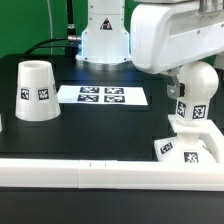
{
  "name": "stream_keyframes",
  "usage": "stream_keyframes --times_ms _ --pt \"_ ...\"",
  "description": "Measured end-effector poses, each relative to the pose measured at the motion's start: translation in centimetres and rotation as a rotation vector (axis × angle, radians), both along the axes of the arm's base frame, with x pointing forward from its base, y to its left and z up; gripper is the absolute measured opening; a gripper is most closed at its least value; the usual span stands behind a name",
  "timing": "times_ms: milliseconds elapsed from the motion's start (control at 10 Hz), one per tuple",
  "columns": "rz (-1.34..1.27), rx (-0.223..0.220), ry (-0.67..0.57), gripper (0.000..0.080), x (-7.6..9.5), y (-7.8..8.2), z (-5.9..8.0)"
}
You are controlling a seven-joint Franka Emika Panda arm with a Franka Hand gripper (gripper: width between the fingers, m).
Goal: Assemble lamp
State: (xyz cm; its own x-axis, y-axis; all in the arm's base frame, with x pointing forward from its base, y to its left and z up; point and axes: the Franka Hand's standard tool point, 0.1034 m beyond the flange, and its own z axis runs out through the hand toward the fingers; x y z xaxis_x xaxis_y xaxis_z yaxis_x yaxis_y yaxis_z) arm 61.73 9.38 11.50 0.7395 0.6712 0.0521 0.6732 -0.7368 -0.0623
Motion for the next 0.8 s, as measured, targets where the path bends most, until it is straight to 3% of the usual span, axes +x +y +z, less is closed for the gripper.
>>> stream_keyframes --times_ms 800 --pt "0.669 -0.060 -0.038 0.0698 -0.12 0.35 -0.24"
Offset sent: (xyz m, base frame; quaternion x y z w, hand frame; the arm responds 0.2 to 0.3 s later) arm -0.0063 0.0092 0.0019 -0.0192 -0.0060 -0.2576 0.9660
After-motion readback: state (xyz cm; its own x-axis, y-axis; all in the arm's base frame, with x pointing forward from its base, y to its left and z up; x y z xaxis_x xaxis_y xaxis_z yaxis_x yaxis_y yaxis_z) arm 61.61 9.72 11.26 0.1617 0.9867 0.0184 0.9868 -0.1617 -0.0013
